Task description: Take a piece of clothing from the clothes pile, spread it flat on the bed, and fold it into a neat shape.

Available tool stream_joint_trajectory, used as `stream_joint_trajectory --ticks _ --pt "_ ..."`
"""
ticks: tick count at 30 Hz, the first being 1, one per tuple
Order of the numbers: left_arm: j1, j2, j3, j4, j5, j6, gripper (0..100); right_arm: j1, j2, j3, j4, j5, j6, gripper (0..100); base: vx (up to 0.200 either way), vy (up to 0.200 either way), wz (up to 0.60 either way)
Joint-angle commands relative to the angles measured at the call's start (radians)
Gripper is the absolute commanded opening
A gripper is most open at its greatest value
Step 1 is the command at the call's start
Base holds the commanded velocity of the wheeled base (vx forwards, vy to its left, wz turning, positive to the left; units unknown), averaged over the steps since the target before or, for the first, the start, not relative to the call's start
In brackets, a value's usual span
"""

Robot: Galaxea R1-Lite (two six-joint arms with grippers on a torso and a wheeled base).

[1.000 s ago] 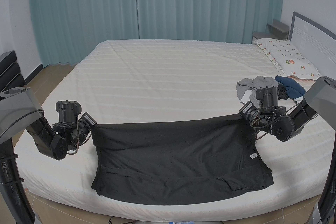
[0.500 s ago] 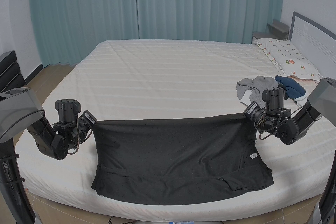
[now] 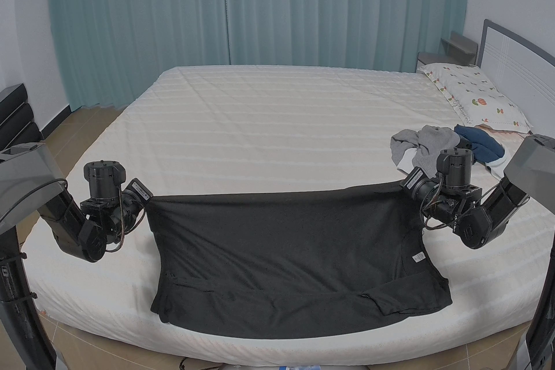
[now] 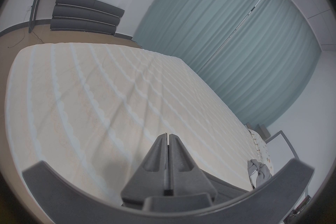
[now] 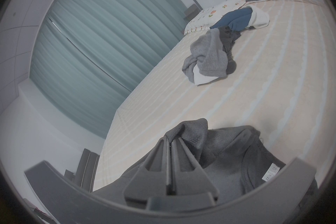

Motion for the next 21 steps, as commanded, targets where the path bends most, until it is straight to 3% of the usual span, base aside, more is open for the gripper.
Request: stream_joint_trajectory --ticks 1,11,21 --pt "0.004 0.001 -0.001 0.0 -0.002 0.001 0 0.001 0.027 -0.016 -0.004 0.004 0.001 0 0.0 0.0 0.0" --pt "0.004 0.007 0.005 0.004 -0.003 0.019 0 -0.005 0.023 0.0 -0.005 0.024 -0.019 0 0.0 0.0 0.0" --pt "-0.007 -0.008 0.137 0.001 -0.009 0.105 0 -0.006 -0.056 0.21 -0.01 0.063 -0.125 0 0.0 0.0 0.0"
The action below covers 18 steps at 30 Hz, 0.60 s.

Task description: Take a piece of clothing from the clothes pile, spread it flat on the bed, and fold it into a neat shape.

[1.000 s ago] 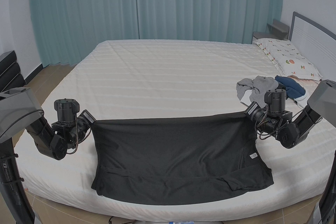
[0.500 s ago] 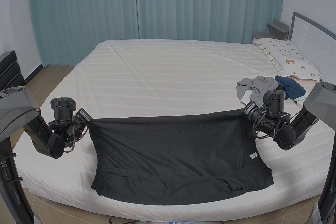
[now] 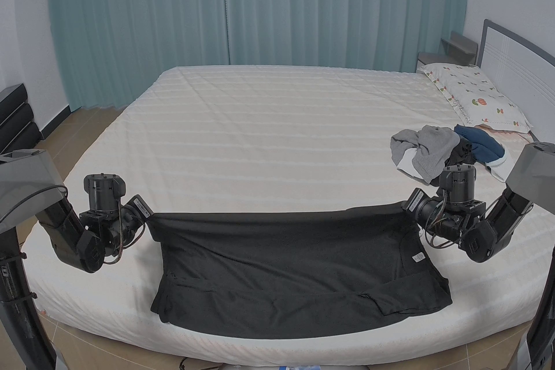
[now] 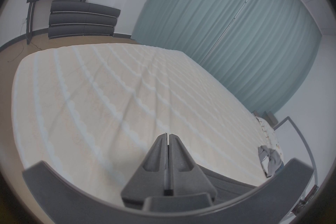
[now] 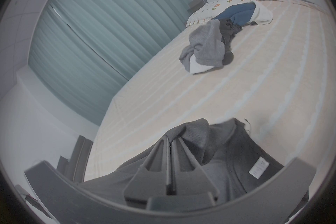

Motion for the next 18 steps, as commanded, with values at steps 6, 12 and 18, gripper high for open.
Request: stream_joint_trajectory --ticks 6,12,18 --pt "-0.024 0.008 0.117 -0.001 -0.004 0.051 0 0.004 -0.029 0.18 -0.003 0.043 -0.076 0 0.0 0.0 0.0" --pt "-0.036 0.046 0.163 -0.001 -0.012 0.06 0 0.016 0.017 0.228 -0.003 0.057 -0.093 0 0.0 0.0 0.0" --pt "-0.044 0.077 0.215 -0.001 -0.013 0.072 0 0.035 0.094 0.263 -0.023 0.057 -0.15 0 0.0 0.0 0.0"
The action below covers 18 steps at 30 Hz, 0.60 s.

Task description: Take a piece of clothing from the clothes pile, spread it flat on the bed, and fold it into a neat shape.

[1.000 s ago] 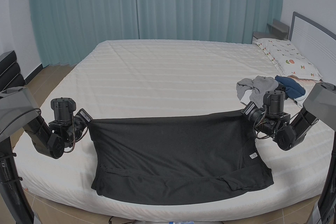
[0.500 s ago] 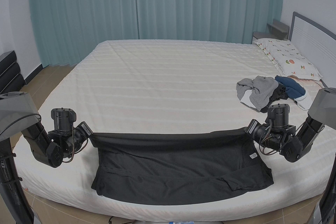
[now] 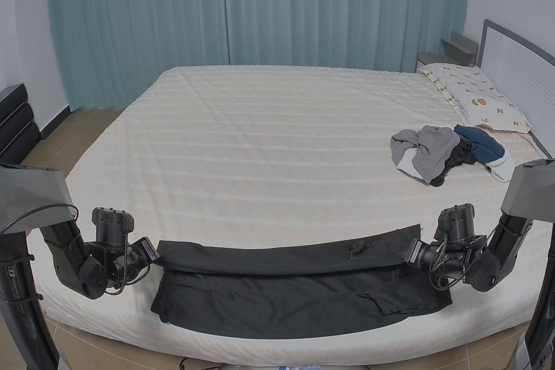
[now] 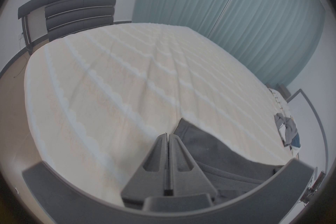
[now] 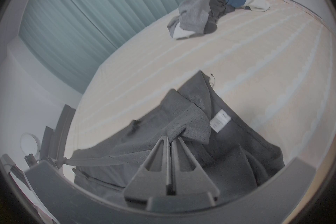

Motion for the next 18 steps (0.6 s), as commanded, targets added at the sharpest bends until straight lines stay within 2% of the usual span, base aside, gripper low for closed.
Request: stream_joint_trajectory --ticks 1,8,9,13,14,18 --pt "-0.008 0.043 0.034 0.0 -0.001 0.004 0 0.016 0.072 0.029 -0.029 -0.001 -0.02 0 0.0 0.0 0.0" --pt "-0.02 0.057 0.056 0.0 -0.01 0.004 0 0.02 0.116 0.064 -0.127 -0.002 -0.039 0 0.0 0.0 0.0" --pt "-0.025 0.051 0.065 0.0 -0.012 0.004 100 0.019 0.119 0.069 -0.136 -0.004 -0.043 0 0.0 0.0 0.0" --pt "-0.034 0.048 0.074 0.0 -0.012 0.004 100 0.019 0.118 0.078 -0.139 -0.004 -0.042 0 0.0 0.0 0.0" --pt "-0.034 0.048 0.076 0.0 -0.012 0.004 100 0.017 0.108 0.078 -0.141 -0.004 -0.042 100 0.0 0.0 0.0" --pt "-0.032 0.026 0.083 0.001 -0.007 0.005 100 0.003 0.046 0.088 -0.161 -0.002 -0.031 100 0.0 0.0 0.0"
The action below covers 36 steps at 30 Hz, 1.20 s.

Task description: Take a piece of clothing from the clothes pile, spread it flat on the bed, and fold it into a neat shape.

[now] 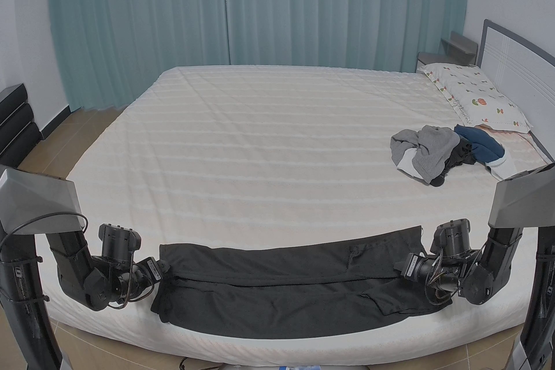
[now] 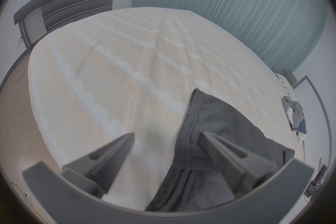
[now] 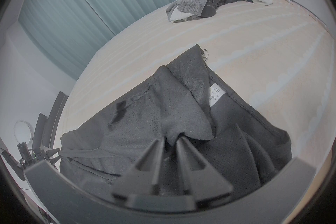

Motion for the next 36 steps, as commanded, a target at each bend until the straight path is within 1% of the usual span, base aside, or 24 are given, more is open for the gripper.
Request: stream_joint_trajectory --ticks 1,7,9,12,14,17,20,27,29,30,32,34,36 --pt "0.0 -0.024 0.01 0.002 0.004 0.0 100 -0.013 -0.06 0.016 -0.012 0.004 0.007 100 0.0 0.0 0.0" --pt "0.034 -0.119 -0.017 0.013 -0.004 -0.006 100 -0.072 -0.16 0.01 -0.009 0.019 0.011 100 0.0 0.0 0.0" --pt "0.037 -0.122 -0.05 0.015 -0.012 -0.01 100 -0.098 -0.166 -0.002 -0.01 0.045 0.011 100 0.0 0.0 0.0" --pt "0.037 -0.11 -0.096 0.015 -0.044 -0.012 100 -0.124 -0.149 -0.028 -0.009 0.088 0.031 100 0.0 0.0 0.0" --pt "0.035 -0.082 -0.14 0.016 -0.078 -0.023 100 -0.128 -0.12 -0.053 -0.006 0.117 0.097 100 0.0 0.0 0.0" --pt "0.034 -0.018 -0.192 0.015 -0.085 -0.044 100 -0.141 -0.083 -0.086 0.003 0.137 0.14 100 0.0 0.0 0.0" --pt "0.035 0.051 -0.234 0.015 -0.085 -0.047 100 -0.157 -0.03 -0.123 0.003 0.168 0.145 100 0.0 0.0 0.0" --pt "0.038 0.108 -0.269 0.015 -0.085 -0.069 100 -0.182 0.023 -0.2 0.005 0.2 0.152 100 0.0 0.0 0.0" --pt "0.04 0.119 -0.284 0.013 -0.085 -0.084 100 -0.197 0.03 -0.224 0.0 0.204 0.174 100 0.0 0.0 0.0" --pt "0.038 0.12 -0.29 0.015 -0.085 -0.099 0 -0.203 0.029 -0.237 0.003 0.209 0.194 100 0.0 0.0 0.0" --pt "0.038 0.123 -0.3 0.015 -0.082 -0.126 0 -0.217 0.033 -0.247 0.007 0.223 0.228 100 0.0 0.0 0.0" --pt "0.038 0.122 -0.3 0.015 -0.076 -0.139 0 -0.231 0.052 -0.246 0.01 0.244 0.231 100 0.0 0.0 0.0" --pt "0.038 0.123 -0.3 0.013 -0.071 -0.144 0 -0.24 0.062 -0.247 0.01 0.252 0.229 100 0.0 0.0 0.0"
